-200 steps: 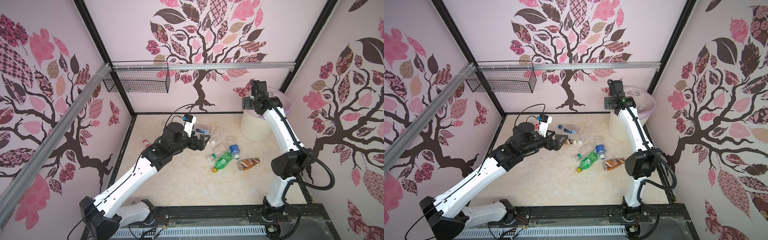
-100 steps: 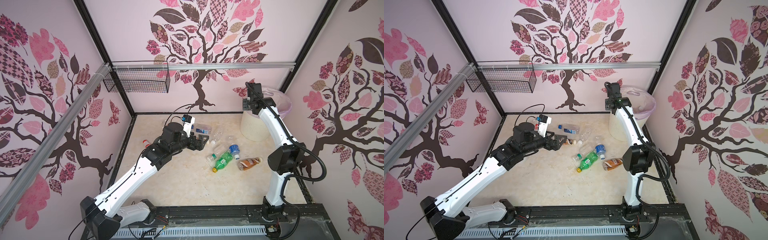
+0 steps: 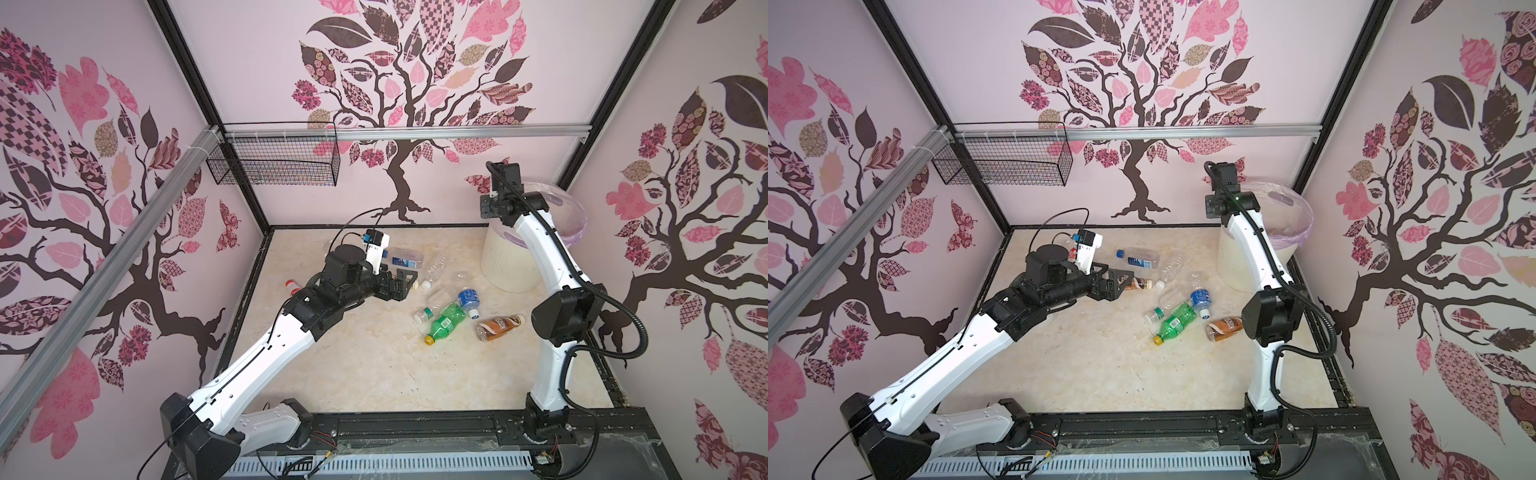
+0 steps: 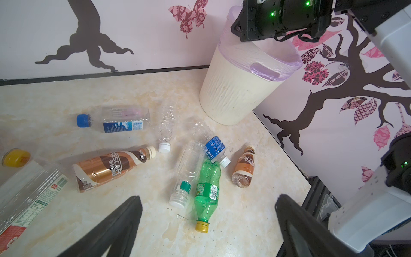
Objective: Throw the plastic bottles in the bin
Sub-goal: Move the trash bin to the top-center of the table.
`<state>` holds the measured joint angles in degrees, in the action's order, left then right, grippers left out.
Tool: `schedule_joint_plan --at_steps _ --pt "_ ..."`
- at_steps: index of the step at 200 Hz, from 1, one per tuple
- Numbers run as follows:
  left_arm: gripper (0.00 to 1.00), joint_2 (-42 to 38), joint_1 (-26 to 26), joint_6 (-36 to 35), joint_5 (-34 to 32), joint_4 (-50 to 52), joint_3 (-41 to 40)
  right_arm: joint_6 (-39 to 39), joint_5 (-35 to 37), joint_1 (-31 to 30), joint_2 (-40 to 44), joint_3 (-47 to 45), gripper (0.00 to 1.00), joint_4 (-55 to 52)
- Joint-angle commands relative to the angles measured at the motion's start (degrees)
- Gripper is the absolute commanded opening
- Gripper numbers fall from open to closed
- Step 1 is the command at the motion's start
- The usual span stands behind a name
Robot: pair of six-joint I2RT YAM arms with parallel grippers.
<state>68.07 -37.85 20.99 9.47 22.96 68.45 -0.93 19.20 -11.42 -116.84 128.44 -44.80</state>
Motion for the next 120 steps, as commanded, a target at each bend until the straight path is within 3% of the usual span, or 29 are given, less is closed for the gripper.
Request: schedule_joint_plan --at_steps 1,120 --pt "0.98 -1.3 0.2 -0.5 -0.5 0.7 -1.1 -0.5 -2.9 -2.4 -3.6 3.0 0.06 -2.8" --pt "0.98 -2.7 0.3 -1.1 -2.3 2.0 -1.9 0.3 -12.8 -7.3 -8.7 12.0 0.04 -3.0"
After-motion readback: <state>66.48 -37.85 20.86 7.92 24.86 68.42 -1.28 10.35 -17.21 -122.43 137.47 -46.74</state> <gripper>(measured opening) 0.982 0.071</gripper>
